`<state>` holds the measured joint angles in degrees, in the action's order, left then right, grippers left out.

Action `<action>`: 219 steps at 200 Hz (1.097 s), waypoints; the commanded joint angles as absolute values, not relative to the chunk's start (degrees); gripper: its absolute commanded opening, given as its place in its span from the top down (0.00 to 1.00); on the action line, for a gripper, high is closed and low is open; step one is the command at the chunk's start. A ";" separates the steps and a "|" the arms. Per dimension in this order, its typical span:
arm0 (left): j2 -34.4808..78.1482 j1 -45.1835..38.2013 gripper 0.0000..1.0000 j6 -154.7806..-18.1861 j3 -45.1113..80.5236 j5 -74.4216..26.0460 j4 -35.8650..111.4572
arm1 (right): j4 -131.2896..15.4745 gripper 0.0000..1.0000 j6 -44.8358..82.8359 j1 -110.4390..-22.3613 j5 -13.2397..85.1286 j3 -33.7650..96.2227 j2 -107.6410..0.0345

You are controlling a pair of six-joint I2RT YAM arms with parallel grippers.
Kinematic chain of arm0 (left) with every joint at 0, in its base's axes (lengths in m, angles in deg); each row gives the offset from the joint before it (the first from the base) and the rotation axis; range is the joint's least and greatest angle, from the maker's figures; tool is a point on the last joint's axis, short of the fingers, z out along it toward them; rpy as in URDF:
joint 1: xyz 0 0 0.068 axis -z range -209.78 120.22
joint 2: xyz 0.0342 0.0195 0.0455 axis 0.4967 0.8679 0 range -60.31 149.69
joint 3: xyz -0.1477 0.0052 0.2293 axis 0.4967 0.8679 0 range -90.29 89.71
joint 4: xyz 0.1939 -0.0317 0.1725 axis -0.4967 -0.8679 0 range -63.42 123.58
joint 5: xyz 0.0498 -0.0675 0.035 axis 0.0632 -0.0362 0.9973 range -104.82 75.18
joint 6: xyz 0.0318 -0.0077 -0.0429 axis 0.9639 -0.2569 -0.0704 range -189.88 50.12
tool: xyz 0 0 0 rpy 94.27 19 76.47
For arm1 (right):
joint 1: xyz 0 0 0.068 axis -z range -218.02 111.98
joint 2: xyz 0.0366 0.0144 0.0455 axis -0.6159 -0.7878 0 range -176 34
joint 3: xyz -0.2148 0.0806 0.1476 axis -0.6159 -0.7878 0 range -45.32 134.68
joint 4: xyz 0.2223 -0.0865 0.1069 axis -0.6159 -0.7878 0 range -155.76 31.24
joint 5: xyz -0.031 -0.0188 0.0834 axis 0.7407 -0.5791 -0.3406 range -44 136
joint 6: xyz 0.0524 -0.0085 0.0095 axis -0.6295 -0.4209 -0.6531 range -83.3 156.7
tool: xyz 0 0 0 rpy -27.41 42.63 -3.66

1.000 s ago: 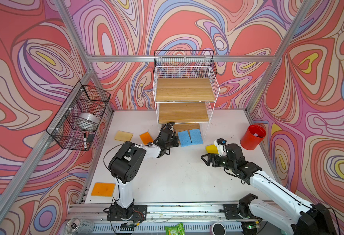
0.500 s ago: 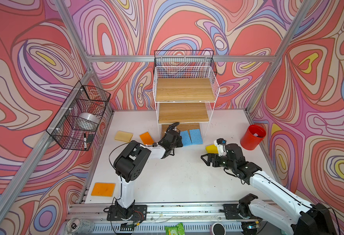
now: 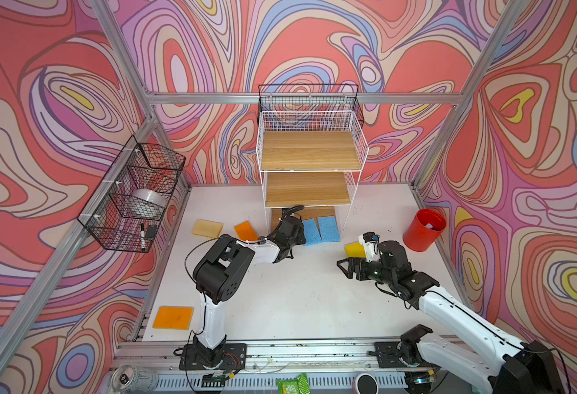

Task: Place and organize the cleaning sponges onto the shelf

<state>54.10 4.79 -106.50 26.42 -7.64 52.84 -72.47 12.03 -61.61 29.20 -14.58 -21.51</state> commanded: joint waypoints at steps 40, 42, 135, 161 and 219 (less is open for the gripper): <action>56.94 4.70 1.00 -106.13 22.59 -5.94 49.95 | -72.03 0.03 12.71 -61.30 29.03 -15.21 -21.29; 57.00 4.68 1.00 -106.10 22.52 -5.94 49.97 | -72.03 0.03 12.71 -61.31 29.06 -15.25 -21.29; 59.65 4.68 1.00 -104.84 18.75 -7.84 49.13 | -71.76 0.03 12.93 -61.24 29.17 -15.27 -22.07; 60.09 4.74 1.00 -104.81 17.95 -8.05 49.06 | -71.59 0.03 12.91 -61.18 29.21 -15.26 -22.16; 61.23 4.67 1.00 -103.92 15.37 -7.26 47.51 | -71.59 0.03 12.91 -61.30 29.29 -15.13 -22.35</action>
<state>59.94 4.79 -104.82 17.79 -7.68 48.69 -72.32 12.23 -61.59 29.22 -14.58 -22.05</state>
